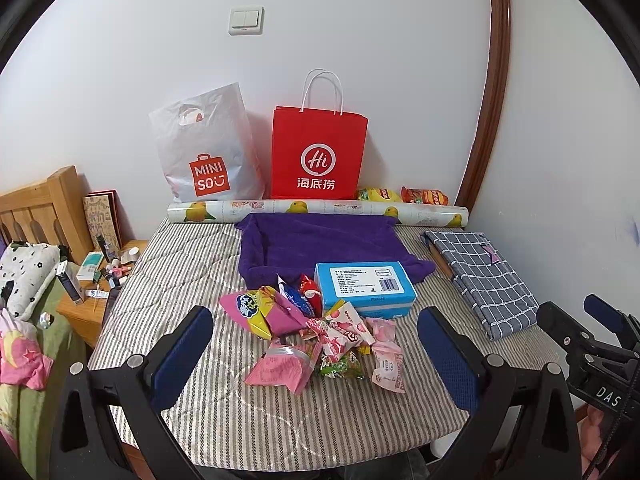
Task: Organize snacks
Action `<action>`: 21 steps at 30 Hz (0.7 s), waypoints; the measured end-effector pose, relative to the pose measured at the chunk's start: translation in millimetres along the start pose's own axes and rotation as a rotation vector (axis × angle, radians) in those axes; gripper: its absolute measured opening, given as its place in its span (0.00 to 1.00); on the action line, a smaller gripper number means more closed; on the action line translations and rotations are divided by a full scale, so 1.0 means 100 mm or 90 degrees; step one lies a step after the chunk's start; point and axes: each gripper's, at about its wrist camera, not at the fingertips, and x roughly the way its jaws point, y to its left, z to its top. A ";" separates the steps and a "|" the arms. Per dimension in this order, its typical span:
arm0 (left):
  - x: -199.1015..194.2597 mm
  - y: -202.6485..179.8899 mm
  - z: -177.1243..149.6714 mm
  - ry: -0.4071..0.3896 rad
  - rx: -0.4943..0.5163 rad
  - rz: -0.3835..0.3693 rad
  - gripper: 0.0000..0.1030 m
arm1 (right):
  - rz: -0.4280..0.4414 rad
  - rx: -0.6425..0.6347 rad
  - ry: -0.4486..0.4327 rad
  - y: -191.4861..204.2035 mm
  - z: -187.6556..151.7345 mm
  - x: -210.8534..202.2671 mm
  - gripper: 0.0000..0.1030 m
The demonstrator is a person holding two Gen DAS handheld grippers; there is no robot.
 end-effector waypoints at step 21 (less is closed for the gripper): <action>0.00 0.00 -0.02 0.000 0.000 -0.001 1.00 | 0.007 -0.003 -0.007 0.05 -0.02 -0.06 1.00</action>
